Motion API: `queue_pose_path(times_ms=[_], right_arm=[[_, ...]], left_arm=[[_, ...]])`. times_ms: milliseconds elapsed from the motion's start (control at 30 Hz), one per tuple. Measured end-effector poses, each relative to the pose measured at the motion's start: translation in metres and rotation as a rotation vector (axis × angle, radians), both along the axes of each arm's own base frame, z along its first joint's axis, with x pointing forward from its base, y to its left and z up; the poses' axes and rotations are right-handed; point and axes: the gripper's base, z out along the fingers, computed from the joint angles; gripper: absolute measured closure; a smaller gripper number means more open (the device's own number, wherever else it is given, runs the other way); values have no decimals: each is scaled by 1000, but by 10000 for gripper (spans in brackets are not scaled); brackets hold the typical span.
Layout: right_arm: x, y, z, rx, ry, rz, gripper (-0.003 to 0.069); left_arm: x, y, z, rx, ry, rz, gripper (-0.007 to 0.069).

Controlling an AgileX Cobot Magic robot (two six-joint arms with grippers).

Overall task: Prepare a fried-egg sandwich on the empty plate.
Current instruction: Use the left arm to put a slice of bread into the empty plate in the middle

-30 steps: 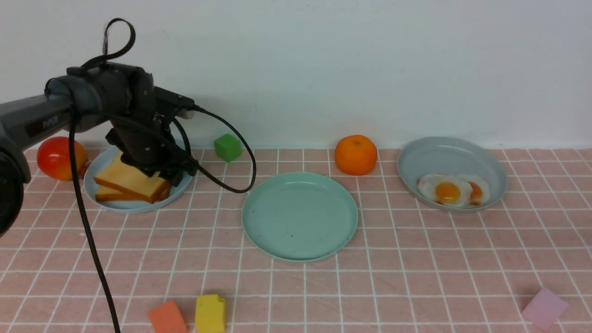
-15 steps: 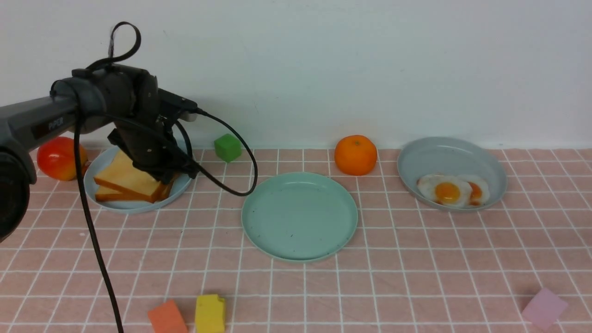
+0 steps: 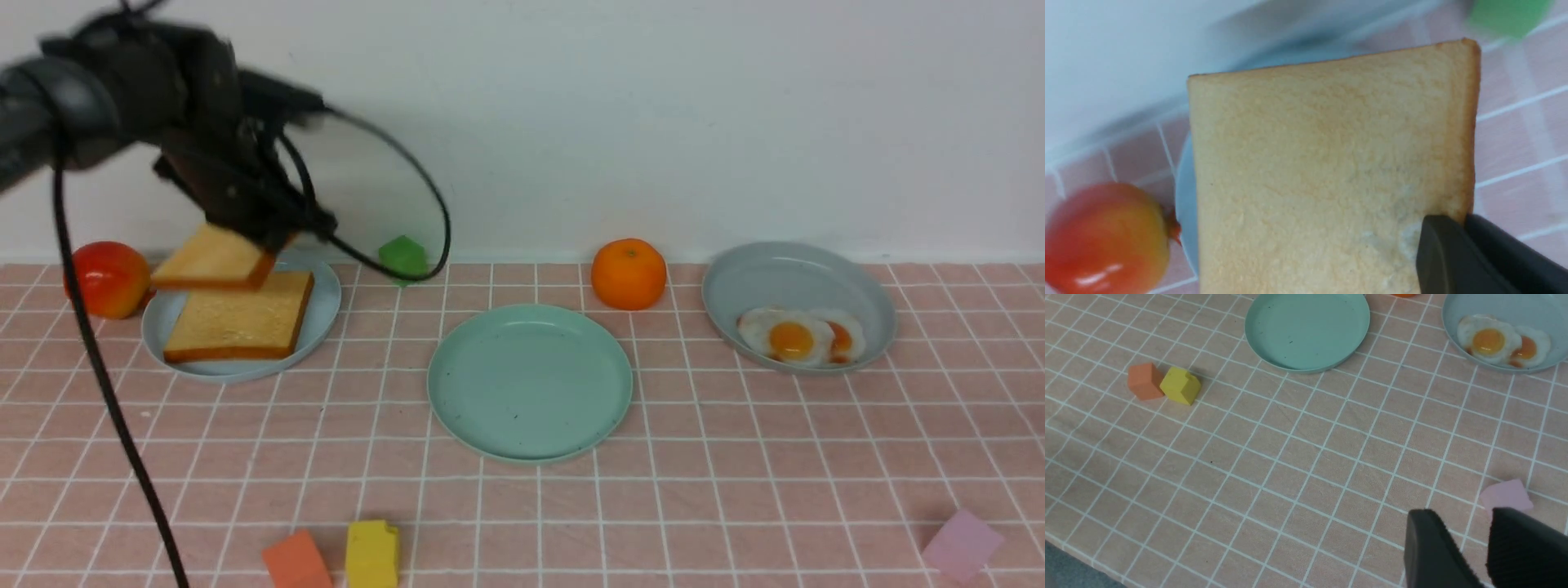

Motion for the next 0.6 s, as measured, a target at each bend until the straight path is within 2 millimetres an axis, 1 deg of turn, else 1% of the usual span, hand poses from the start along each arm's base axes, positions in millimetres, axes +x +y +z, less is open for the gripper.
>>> queue_pose_path(times_ms=[33, 67, 133, 167, 200, 300, 400, 467, 600], right_arm=[[0, 0, 0, 0, 0, 0, 417], [0, 0, 0, 0, 0, 0, 417], [0, 0, 0, -2, 0, -1, 417], [0, 0, 0, -4, 1, -1, 417], [0, 0, 0, -4, 1, -2, 417], [0, -1, 0, -6, 1, -3, 417], [0, -1, 0, -12, -1, -6, 417], [0, -1, -1, -17, -1, -9, 417], [0, -2, -1, -21, 3, -9, 417]], left_arm=[[-6, -12, 8, -3, -13, -27, 623], [-9, -20, 12, -3, -17, -47, 624], [-20, -54, 16, -7, -13, -124, 624], [-27, -77, 14, -15, -3, -174, 624], [-32, -92, 10, -19, 8, -207, 624], [-49, -143, -8, -15, 52, -322, 624], [-60, -175, -29, 14, 85, -395, 624], [-64, -192, -46, 51, 95, -440, 624], [-64, -206, -68, 99, 96, -480, 624]])
